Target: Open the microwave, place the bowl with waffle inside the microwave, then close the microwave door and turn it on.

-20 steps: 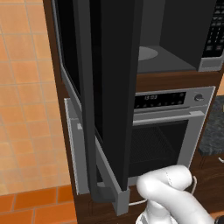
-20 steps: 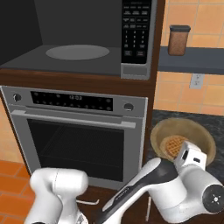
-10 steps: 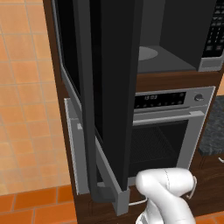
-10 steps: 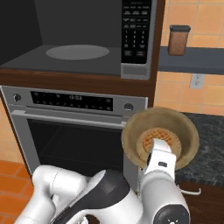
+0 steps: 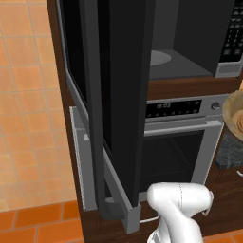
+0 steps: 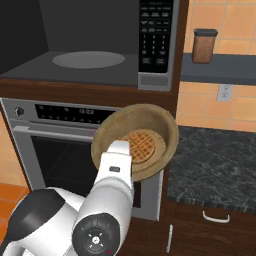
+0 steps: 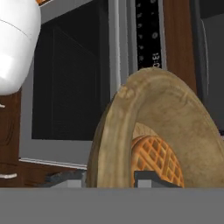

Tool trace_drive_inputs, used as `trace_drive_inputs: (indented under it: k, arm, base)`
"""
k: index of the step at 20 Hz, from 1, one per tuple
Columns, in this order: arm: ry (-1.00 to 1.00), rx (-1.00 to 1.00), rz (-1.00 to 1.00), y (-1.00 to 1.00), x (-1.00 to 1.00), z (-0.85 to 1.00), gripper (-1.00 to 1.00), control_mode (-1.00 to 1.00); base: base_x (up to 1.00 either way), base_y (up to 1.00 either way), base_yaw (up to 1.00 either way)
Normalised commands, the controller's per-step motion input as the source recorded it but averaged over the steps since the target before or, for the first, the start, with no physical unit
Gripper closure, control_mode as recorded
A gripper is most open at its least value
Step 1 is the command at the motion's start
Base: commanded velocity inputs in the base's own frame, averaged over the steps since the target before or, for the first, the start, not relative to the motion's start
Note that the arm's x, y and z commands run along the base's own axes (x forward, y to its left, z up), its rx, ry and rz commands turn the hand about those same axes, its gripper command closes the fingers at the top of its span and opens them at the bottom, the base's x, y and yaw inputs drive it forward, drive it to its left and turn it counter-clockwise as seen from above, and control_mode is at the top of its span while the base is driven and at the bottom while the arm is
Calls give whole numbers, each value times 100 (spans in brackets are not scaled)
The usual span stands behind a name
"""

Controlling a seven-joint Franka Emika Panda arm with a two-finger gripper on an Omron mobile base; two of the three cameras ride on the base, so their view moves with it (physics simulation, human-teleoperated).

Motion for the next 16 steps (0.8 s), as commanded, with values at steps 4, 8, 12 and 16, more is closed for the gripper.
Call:
trace_drive_inputs:
  k: [4,8,12,16]
  arm:
    - [10,1,22,70,0,61,100,-100]
    - [1,5,31,56,0,41,100,-100]
    - [0,14,30,48,16,34,100,-100]
    - [0,14,18,63,42,27,100,-100]
  base:
    - [0,0,0]
    - [0,0,0]
    - [0,0,0]
    - [0,0,0]
